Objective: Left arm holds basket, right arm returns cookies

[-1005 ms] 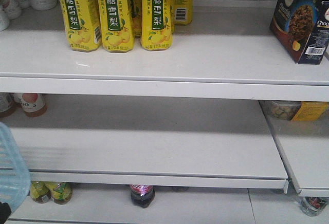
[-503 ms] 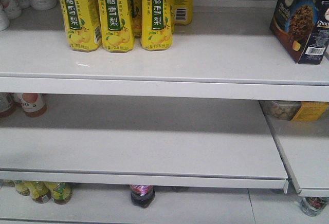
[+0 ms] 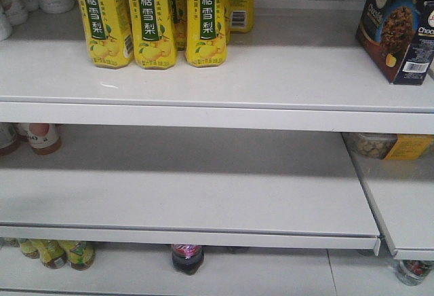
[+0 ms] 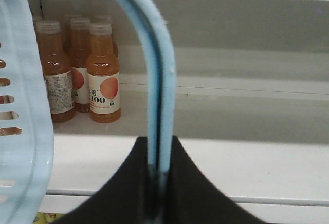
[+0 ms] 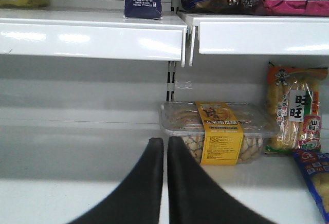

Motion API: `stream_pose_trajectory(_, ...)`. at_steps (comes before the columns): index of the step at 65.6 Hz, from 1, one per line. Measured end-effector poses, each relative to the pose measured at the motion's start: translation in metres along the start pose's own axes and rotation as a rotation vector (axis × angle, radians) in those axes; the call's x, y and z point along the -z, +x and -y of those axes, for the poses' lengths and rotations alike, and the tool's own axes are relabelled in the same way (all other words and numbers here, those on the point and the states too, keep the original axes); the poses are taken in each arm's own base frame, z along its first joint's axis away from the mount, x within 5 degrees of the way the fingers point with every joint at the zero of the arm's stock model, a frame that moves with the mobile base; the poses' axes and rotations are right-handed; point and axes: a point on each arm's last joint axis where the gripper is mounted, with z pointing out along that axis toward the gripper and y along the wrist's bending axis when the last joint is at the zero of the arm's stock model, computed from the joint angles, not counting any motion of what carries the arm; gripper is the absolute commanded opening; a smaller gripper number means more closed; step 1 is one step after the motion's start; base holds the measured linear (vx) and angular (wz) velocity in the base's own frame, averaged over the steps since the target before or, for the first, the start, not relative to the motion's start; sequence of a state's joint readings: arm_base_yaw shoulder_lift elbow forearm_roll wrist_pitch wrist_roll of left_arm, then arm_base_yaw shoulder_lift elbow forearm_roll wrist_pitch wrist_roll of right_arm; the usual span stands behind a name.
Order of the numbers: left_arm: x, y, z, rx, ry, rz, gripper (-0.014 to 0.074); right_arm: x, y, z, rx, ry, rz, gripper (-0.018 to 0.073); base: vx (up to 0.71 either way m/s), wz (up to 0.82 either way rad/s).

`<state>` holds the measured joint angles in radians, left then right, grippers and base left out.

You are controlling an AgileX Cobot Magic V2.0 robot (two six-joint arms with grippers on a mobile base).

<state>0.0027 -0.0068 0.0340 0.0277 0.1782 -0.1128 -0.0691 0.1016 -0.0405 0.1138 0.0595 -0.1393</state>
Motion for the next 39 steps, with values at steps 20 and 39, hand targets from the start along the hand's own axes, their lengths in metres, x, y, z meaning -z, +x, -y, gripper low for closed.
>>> stream_pose_trajectory(20, 0.0, -0.0021, 0.0002, -0.001, 0.002, 0.023, -0.0003, 0.0, 0.0, 0.0, 0.0, 0.0, 0.0, -0.0011, 0.0, 0.0)
stream_pose_trajectory(39, 0.0, -0.0022, 0.0001, -0.013, 0.0, 0.024, -0.0003, 0.0, 0.0, 0.0, 0.0, 0.0, 0.0, -0.0011, 0.0, 0.0)
